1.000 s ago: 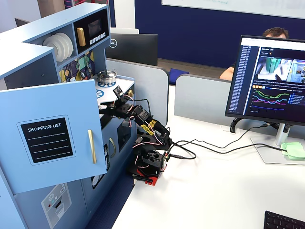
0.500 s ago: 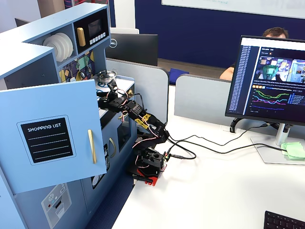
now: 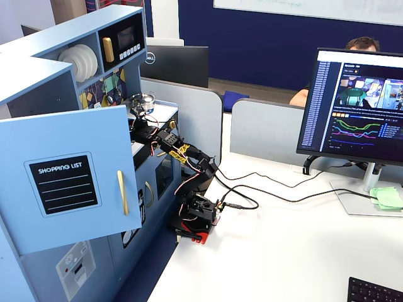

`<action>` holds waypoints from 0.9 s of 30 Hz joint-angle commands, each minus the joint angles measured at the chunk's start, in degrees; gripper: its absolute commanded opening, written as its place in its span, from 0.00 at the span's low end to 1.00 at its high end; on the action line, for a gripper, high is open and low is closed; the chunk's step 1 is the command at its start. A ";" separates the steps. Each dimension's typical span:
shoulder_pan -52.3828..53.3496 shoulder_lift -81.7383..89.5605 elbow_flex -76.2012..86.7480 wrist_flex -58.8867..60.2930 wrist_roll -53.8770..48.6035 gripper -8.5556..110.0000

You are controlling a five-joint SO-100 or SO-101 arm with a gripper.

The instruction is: Take off the lid from the green recipient and place it on the counter

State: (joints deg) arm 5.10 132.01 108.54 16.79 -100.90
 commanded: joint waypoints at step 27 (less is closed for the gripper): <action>0.79 -3.78 -9.58 3.25 1.76 0.30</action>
State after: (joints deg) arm 6.94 129.46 104.33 20.13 -100.20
